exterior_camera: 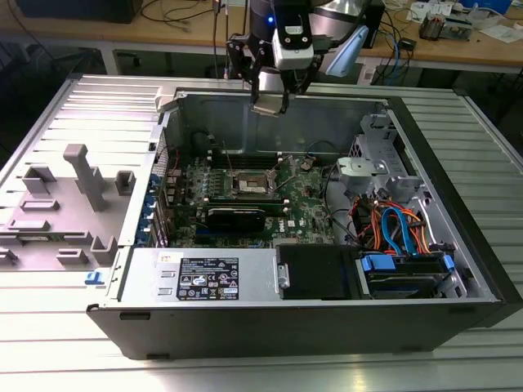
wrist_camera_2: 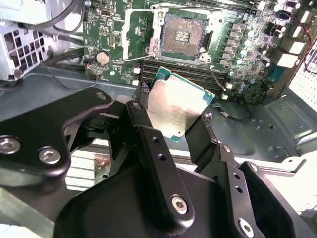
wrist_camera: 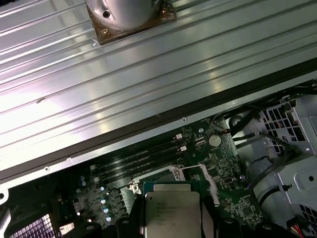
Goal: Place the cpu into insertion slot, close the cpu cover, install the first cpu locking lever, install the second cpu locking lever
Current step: 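Place the cpu into insertion slot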
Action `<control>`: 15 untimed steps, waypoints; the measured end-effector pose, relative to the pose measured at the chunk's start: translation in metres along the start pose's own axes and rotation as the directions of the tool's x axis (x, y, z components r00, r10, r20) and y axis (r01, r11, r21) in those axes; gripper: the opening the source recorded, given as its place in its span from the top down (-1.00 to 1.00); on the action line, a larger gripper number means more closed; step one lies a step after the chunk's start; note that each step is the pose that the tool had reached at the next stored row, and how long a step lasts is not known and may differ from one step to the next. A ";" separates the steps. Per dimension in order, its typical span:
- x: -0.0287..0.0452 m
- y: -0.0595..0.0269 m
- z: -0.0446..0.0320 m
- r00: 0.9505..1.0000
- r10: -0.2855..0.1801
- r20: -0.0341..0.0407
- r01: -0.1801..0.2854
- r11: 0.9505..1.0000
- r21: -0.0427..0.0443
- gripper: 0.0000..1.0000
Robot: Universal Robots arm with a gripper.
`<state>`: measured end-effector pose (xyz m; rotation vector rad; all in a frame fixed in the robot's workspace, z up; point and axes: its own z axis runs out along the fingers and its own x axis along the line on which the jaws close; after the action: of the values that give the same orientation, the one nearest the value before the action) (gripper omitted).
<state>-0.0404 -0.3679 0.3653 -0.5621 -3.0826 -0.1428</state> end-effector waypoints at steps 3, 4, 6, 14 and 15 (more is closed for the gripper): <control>-0.0001 -0.0002 0.0009 0.999 0.033 0.003 -0.033 0.999 -0.001 -0.09; -0.0001 -0.0003 0.0014 0.999 0.051 0.004 -0.051 0.999 -0.001 -0.09; -0.0001 -0.0005 0.0022 0.997 0.080 0.006 -0.080 0.997 -0.002 -0.09; -0.0002 -0.0008 0.0043 0.988 0.154 0.011 -0.154 0.988 -0.003 -0.09; -0.0002 -0.0008 0.0044 0.987 0.158 0.012 -0.158 0.987 -0.003 -0.09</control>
<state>-0.0404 -0.3683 0.3609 -0.8066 -3.0329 -0.1424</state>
